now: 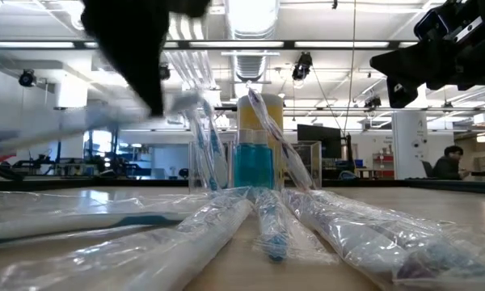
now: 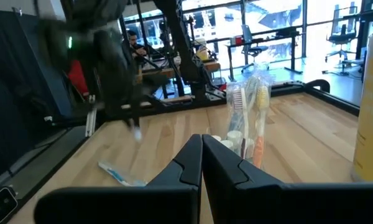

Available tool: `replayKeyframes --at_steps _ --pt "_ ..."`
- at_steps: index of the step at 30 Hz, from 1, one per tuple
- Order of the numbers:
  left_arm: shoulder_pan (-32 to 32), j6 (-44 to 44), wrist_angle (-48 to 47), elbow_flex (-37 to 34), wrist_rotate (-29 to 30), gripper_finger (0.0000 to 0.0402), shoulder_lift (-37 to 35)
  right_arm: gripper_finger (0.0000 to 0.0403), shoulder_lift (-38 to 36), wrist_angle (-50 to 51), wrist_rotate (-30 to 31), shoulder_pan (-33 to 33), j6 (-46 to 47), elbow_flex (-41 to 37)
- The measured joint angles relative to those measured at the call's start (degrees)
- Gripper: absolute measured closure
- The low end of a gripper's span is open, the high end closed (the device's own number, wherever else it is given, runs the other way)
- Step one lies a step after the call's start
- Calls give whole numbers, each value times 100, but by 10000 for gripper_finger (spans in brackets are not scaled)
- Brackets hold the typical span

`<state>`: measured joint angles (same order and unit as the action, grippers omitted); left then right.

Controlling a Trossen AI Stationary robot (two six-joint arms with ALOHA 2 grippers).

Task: Pick & Place toothbrushing station
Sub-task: Put the blue toothbrush into the transparent organizer

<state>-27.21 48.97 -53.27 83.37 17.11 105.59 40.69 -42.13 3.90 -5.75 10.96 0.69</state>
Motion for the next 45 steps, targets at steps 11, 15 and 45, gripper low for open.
replayKeyframes --at_steps 11,15,45 --pt "-481 -1785 3164 -2919 1639 400 -3878 394 2 37 -229 -1 51 0" --pt "-484 -2611 4946 -4278 1591 400 -5097 394 2 37 -243 -1 52 0" --pt "2918 -4129 10474 -7329 -2168 401 -5790 394 0 -359 218 5 -874 0"
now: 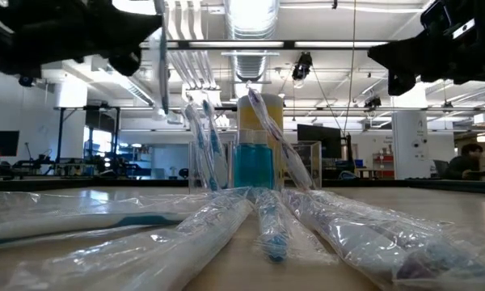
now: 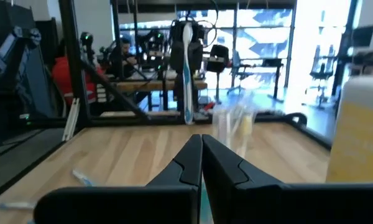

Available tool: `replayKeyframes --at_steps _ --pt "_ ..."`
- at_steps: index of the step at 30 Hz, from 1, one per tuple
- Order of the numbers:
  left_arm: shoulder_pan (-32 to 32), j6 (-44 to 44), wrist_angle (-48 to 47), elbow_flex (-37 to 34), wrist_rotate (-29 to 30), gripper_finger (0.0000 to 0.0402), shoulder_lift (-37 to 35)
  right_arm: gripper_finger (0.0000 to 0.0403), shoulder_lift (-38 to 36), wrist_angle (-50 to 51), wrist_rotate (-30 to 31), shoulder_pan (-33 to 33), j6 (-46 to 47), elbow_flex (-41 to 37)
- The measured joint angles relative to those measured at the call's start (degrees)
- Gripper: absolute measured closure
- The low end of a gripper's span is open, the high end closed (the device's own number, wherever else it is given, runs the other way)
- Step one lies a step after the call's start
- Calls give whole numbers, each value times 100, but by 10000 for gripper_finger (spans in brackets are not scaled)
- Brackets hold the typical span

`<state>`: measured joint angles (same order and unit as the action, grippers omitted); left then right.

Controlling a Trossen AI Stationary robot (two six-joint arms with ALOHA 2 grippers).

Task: Pick & Place toothbrushing station
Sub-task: Put the blue toothbrush into the transparent organizer

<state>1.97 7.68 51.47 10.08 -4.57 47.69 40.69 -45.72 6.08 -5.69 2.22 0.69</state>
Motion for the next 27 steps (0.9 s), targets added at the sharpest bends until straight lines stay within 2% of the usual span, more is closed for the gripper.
replayKeyframes --at_steps 4,7,10,15,20,27 --pt "423 -138 -127 443 -891 401 524 394 -7 -214 10 -2 -235 0" --pt "574 -156 -114 698 -1082 401 980 394 -7 -324 10 -1 -408 0" --pt "624 -192 -25 946 -1083 401 1459 394 -7 -386 12 2 -508 0" --pt "621 -138 790 1252 -1013 401 2218 394 -11 -735 11 2 -626 0" --pt "624 163 1242 1253 -348 401 2856 394 -9 -910 12 2 -722 2" --pt "621 315 1794 1201 -298 401 3528 394 -9 -908 12 0 -734 2"
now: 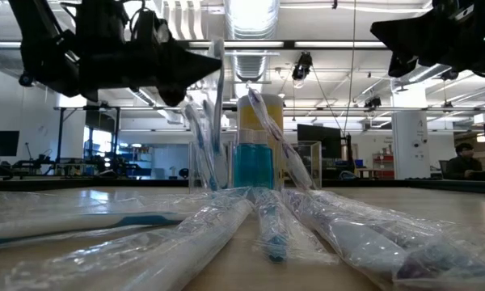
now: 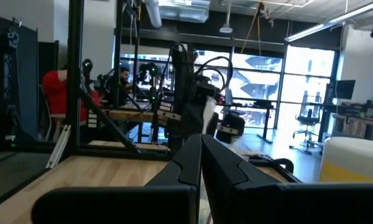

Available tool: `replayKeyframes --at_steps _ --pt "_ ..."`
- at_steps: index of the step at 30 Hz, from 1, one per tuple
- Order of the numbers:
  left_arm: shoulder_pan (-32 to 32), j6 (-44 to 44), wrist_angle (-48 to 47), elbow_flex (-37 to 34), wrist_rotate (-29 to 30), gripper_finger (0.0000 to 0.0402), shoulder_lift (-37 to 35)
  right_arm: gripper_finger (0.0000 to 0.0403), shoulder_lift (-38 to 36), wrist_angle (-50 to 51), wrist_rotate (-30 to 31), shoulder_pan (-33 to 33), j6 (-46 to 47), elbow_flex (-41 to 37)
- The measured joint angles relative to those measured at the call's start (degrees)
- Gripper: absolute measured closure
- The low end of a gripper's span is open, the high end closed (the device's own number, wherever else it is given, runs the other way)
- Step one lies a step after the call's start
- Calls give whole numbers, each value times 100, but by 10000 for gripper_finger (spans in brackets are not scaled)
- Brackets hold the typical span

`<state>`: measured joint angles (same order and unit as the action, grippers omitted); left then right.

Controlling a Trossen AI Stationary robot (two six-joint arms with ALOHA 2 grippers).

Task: Pick & Place toothbrushing station
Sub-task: Put the blue toothbrush into the transparent organizer

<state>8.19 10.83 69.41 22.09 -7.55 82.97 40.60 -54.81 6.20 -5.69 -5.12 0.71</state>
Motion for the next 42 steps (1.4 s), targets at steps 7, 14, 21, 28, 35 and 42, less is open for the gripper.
replayKeyframes --at_steps 7,14,21,28,35,42 --pt "-4 -3 108 0 129 401 457 394 11 63 -2 -2 46 0" --pt "-9 17 196 -17 255 401 765 394 11 61 -2 -2 46 0" --pt "-9 15 169 -228 275 401 822 394 11 61 -2 -2 32 0" --pt "-4 197 186 -337 274 386 749 394 11 58 -3 -2 23 0" --pt "-7 279 112 -369 -105 345 434 394 9 55 -4 -2 43 0" --pt "-4 258 -532 -369 -474 318 -305 394 9 55 -9 -2 61 0"
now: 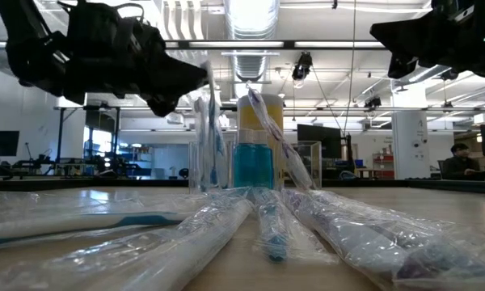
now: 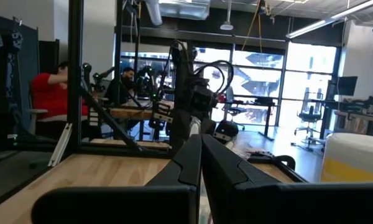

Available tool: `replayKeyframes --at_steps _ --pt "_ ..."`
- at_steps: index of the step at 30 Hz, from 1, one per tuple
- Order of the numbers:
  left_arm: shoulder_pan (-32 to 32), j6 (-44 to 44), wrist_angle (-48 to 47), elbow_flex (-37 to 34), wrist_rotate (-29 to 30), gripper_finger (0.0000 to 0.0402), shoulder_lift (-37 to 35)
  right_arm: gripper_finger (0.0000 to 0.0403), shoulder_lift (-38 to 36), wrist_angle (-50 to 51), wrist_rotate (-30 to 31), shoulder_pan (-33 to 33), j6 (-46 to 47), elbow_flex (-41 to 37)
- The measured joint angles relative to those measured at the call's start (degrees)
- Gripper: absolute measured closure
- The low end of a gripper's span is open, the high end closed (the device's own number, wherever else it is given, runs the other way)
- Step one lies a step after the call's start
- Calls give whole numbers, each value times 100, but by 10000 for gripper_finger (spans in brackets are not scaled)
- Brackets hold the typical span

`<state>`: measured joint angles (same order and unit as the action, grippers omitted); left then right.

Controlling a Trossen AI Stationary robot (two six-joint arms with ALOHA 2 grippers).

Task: Pick & Place toothbrushing station
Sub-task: Put the blue toothbrush into the transparent organizer

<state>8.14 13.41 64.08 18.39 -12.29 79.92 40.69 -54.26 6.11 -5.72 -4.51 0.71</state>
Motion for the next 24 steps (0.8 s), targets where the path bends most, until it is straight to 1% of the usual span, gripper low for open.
replayKeyframes --at_steps 4,10,14,16,20,24 --pt "12 -124 -795 0 137 315 -466 394 0 0 -4 0 0 0" --pt "17 -291 -1851 -2 811 317 -1296 394 0 -1 -4 0 7 0" --pt "17 -129 -2681 -2 1229 317 -1937 394 0 -4 -4 0 4 0" --pt "23 -18 -3074 -1 1286 317 -2169 394 0 -8 -4 2 -31 0" --pt "19 10 -3484 0 1278 317 -2339 394 0 -69 -2 4 -131 0" --pt "5 43 -3519 0 1138 317 -2192 394 0 -117 -2 4 -170 0"
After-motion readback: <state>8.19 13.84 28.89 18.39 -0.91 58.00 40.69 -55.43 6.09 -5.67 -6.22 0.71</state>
